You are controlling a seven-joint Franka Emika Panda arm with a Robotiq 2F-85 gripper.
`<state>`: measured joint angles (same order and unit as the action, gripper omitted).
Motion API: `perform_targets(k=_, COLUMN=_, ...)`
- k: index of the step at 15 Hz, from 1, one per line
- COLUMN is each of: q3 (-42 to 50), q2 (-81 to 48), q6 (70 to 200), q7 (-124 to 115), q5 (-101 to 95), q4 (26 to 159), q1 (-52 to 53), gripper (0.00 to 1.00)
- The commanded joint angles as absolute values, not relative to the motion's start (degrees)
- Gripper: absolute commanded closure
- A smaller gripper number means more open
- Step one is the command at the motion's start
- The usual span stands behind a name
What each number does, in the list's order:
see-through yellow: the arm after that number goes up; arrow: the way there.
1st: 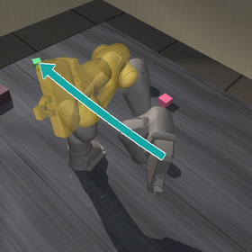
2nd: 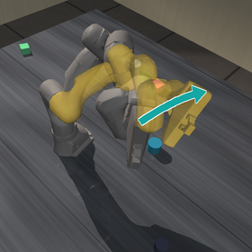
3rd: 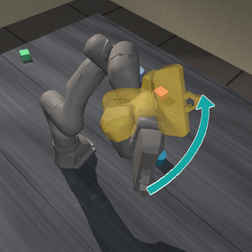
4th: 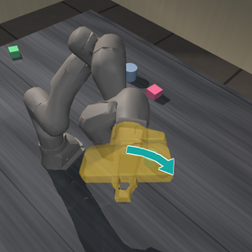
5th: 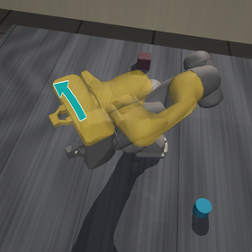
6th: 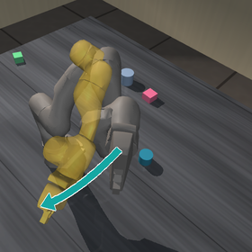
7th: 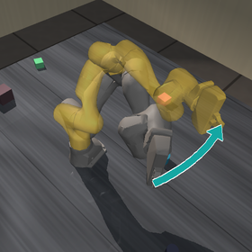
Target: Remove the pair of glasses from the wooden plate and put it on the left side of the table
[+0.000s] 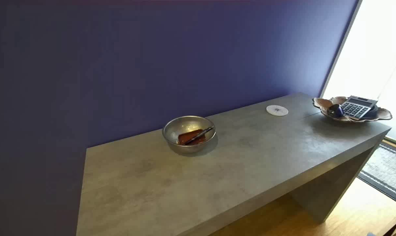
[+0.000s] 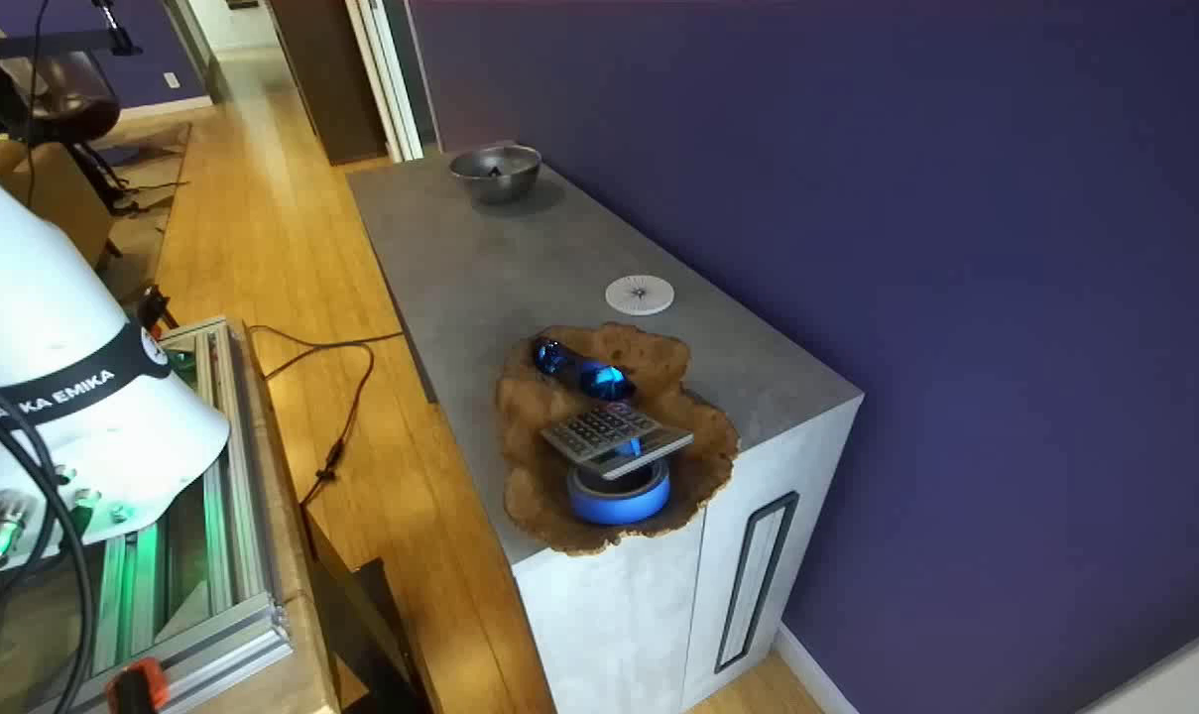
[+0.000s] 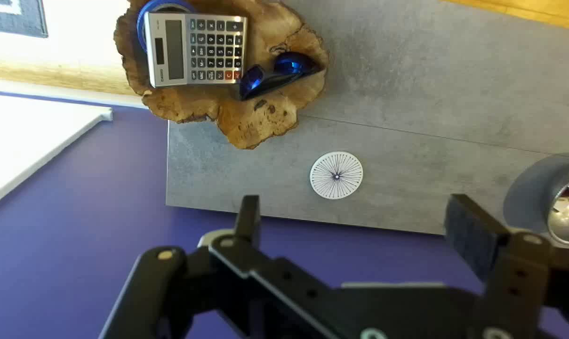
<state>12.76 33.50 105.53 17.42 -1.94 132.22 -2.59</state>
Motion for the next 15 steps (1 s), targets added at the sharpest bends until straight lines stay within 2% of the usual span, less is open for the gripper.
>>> perform_targets(k=1, q3=12.3, q2=33.4, q6=105.4, q7=17.7, q5=-1.6, q4=132.1, q1=-3.2, gripper=0.00)
perform_targets(k=8, q3=11.6, q2=32.3, q6=105.8, q7=16.4, q5=-1.8, q4=132.4, q1=-3.2, gripper=0.00)
perform_targets(k=15, q3=2.8, q2=20.3, q6=117.3, q7=-9.8, q5=-3.7, q4=140.1, q1=-5.4, gripper=0.00)
